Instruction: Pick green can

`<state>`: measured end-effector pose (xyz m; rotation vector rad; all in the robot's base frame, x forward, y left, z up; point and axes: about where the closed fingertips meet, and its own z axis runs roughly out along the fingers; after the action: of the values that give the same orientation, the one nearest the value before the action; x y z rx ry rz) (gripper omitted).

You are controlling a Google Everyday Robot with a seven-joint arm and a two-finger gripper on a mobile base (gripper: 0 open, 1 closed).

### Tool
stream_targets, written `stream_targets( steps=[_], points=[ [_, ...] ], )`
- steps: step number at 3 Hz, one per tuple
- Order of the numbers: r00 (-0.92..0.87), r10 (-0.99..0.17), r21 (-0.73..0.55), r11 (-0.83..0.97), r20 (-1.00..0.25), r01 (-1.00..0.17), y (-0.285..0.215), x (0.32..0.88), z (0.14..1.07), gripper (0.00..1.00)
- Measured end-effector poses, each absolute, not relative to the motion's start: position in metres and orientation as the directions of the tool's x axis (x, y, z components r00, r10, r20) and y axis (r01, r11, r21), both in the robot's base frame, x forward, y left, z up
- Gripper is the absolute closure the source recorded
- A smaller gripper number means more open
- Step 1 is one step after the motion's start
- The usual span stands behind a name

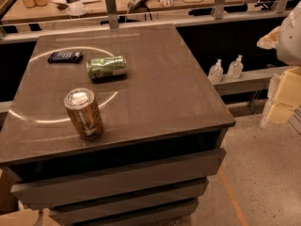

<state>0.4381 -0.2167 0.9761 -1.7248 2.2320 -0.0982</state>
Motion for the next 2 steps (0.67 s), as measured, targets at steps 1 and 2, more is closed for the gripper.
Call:
stream_targets(
  steps=[1, 2],
  points=[
    [-0.221, -0.953, -0.246, 0.270, -0.207, -0.931, -0.217, 0.438, 0.976, 0.00],
    [-0.134, -0.957, -0.239, 0.197, -0.257, -0.951, -0.192, 0.460, 0.974, 0.00]
  ],
)
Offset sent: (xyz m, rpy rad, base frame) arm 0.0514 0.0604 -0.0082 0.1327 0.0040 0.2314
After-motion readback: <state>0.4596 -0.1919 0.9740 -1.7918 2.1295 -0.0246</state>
